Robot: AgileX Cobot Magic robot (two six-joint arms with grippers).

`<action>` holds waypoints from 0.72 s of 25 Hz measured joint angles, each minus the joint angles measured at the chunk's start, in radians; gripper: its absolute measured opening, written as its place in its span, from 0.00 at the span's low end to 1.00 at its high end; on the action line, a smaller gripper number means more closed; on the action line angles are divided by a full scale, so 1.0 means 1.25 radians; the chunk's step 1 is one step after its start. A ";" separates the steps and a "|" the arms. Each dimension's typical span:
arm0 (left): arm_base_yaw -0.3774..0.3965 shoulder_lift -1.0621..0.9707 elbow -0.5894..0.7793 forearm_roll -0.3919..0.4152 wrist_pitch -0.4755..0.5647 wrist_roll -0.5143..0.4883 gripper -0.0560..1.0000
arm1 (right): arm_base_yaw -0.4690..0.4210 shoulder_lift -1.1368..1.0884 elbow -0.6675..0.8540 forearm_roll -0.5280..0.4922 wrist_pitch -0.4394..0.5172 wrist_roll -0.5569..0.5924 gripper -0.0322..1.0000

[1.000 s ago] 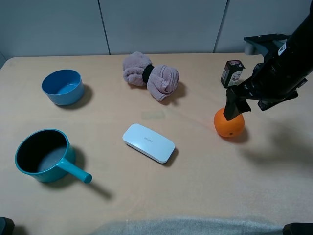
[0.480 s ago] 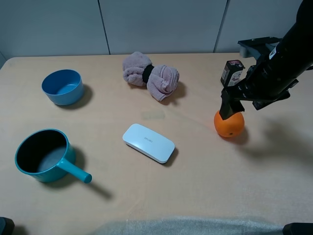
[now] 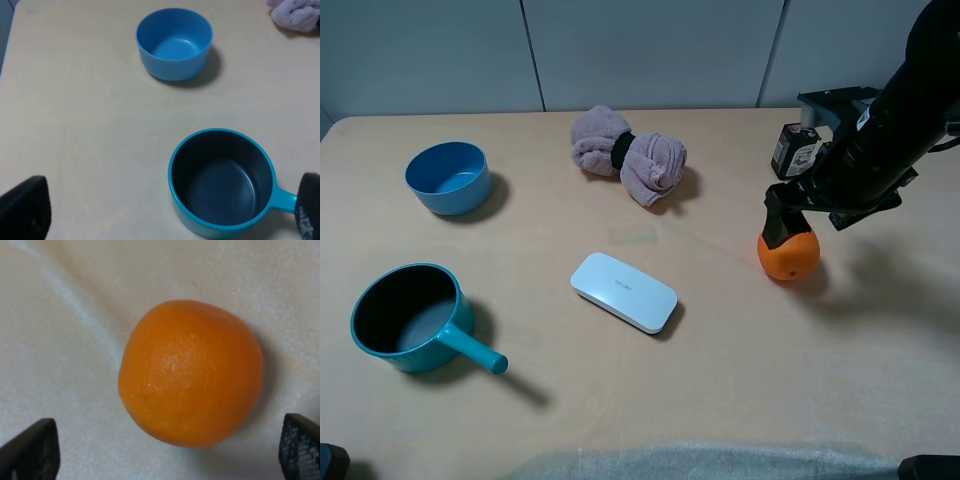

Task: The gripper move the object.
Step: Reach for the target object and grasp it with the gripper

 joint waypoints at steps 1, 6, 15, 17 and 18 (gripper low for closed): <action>0.000 0.000 0.000 0.000 0.000 0.000 0.99 | 0.000 0.007 0.000 0.001 0.000 0.000 0.70; 0.000 0.000 0.000 0.000 0.000 0.000 0.99 | 0.021 0.033 -0.040 0.004 0.004 -0.001 0.70; 0.000 0.000 0.000 0.000 0.000 0.000 0.99 | 0.030 0.062 -0.080 -0.011 0.039 -0.001 0.70; 0.000 0.000 0.000 0.000 0.000 0.000 0.99 | 0.030 0.063 -0.080 -0.011 0.042 -0.001 0.70; 0.000 0.000 0.000 0.000 0.000 0.000 0.99 | 0.030 0.063 -0.080 -0.012 0.045 -0.001 0.70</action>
